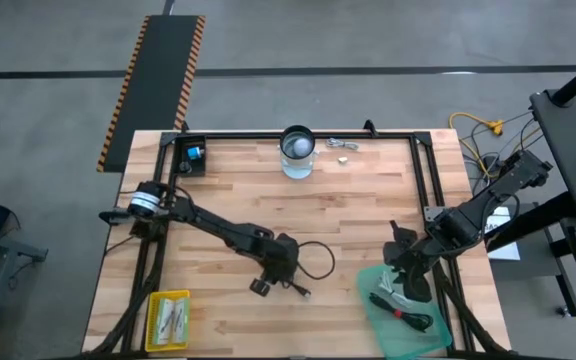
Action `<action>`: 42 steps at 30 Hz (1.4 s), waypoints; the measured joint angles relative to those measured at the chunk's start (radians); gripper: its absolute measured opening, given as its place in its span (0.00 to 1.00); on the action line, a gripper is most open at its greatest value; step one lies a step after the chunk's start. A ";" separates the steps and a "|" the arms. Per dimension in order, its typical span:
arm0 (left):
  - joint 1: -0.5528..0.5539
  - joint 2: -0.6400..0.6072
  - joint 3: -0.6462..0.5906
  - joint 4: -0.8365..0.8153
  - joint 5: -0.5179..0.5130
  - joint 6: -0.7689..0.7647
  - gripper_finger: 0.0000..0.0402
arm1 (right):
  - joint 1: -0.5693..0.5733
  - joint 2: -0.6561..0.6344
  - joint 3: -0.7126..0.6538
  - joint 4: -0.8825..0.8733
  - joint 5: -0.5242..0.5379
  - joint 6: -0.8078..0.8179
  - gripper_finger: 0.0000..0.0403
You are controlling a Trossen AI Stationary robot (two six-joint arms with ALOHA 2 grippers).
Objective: Pick and place items into bin
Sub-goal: Put the black usb cable into the green bin
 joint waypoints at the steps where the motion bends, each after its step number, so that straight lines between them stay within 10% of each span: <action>1: 0.002 0.000 0.000 0.000 0.003 0.015 0.20 | 0.000 0.000 0.000 0.001 0.011 -0.006 0.32; 11: 0.023 -0.006 0.070 -0.136 -0.016 0.078 0.01 | 0.000 0.000 0.000 0.132 0.263 -0.258 0.27; 20: 0.050 -0.112 0.135 -0.157 -0.188 0.097 0.01 | -0.001 0.006 0.000 0.321 0.773 -0.463 0.24; 27: 0.059 -0.208 0.128 0.020 -0.188 0.112 0.00 | -0.003 0.010 -0.045 0.357 0.766 -0.490 0.29; 42: 0.093 -0.219 0.132 0.097 -0.204 0.127 0.00 | -0.003 0.161 -0.074 0.555 0.757 -0.666 0.76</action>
